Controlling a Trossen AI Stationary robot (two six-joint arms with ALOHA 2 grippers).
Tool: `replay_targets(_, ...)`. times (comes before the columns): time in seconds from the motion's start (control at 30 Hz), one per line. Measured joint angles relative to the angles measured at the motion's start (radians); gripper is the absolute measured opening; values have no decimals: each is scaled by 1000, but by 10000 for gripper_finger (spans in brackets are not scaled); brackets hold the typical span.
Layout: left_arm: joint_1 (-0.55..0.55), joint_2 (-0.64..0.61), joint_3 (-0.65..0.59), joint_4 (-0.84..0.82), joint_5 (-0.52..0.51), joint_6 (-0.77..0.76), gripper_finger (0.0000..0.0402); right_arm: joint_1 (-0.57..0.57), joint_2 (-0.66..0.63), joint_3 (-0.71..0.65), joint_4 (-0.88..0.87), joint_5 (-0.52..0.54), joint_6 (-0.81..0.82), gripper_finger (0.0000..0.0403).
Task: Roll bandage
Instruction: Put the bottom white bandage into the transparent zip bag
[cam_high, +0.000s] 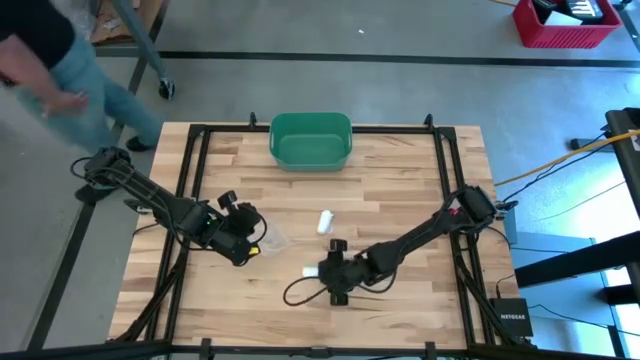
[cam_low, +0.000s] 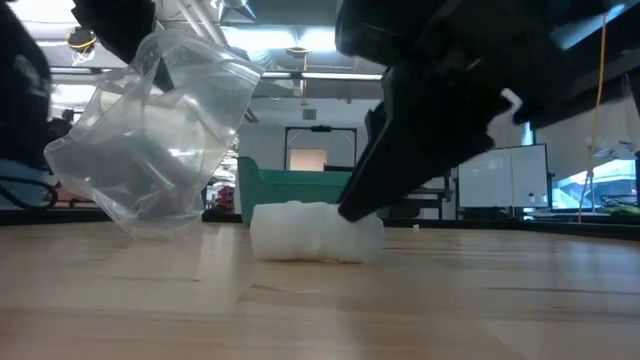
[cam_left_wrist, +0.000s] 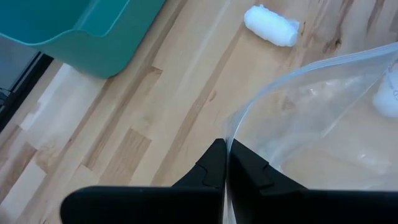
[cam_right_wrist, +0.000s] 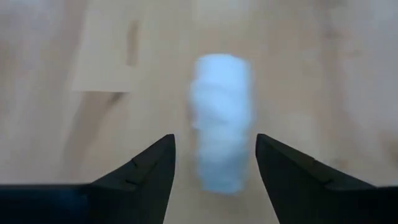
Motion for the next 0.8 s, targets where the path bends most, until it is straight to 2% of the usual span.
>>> replay_targets(0.1, 0, 0, 0, 0, 3, 12, 3, 0, 10, -42, 100, -79, 9, 225)
replay_targets(0.43, 0, 0, 0, 0, 4, 10, 3, 0, 60, -60, 155, 0, 25, 215)
replay_targets(0.53, -1, 0, 0, 1, 6, 10, 3, 0, 60, -57, 197, 0, 6, 178)
replay_targets(0.8, -1, 0, 0, 2, 32, 10, 3, 0, 20, -48, 154, -11, -8, 38)
